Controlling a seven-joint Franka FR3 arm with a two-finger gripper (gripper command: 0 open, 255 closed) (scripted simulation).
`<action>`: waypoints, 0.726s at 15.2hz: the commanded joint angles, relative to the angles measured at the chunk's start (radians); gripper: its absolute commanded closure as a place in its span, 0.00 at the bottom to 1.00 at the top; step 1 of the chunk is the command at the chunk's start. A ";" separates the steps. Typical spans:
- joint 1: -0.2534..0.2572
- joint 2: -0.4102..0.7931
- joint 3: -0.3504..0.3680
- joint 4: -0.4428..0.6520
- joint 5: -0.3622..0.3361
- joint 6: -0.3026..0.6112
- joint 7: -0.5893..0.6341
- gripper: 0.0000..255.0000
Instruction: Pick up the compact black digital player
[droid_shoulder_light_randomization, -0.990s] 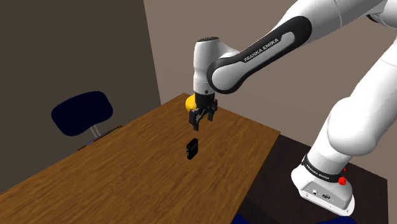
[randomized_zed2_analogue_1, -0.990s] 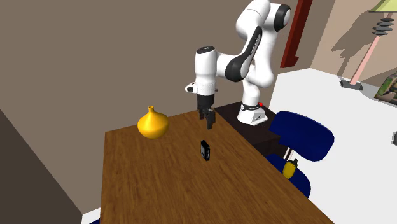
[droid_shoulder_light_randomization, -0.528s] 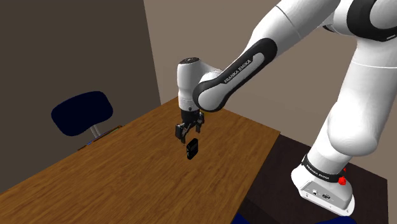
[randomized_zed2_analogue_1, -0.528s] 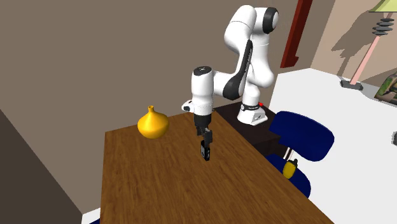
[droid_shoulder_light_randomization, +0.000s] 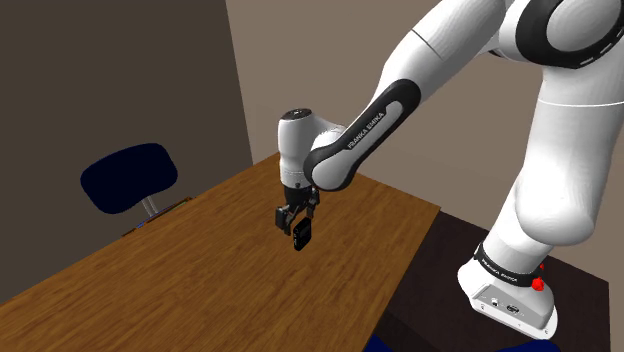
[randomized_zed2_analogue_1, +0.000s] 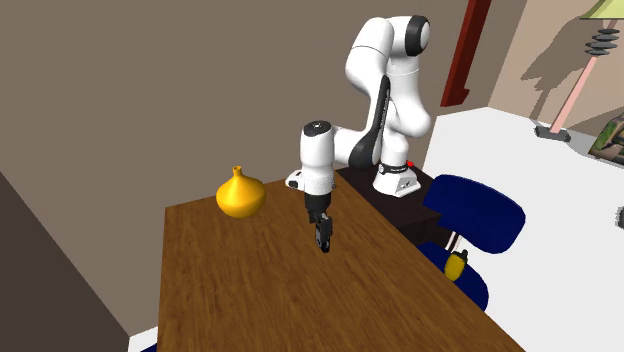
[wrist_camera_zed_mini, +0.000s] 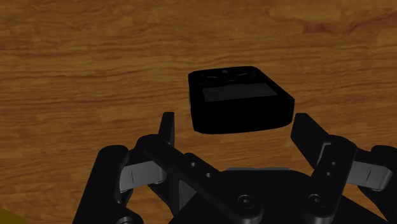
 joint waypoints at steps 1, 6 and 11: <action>0.001 0.006 -0.002 0.002 -0.004 0.004 0.002 1.00; 0.001 0.005 -0.001 0.003 -0.003 0.002 0.002 1.00; -0.001 -0.006 0.002 0.002 0.004 -0.007 -0.002 1.00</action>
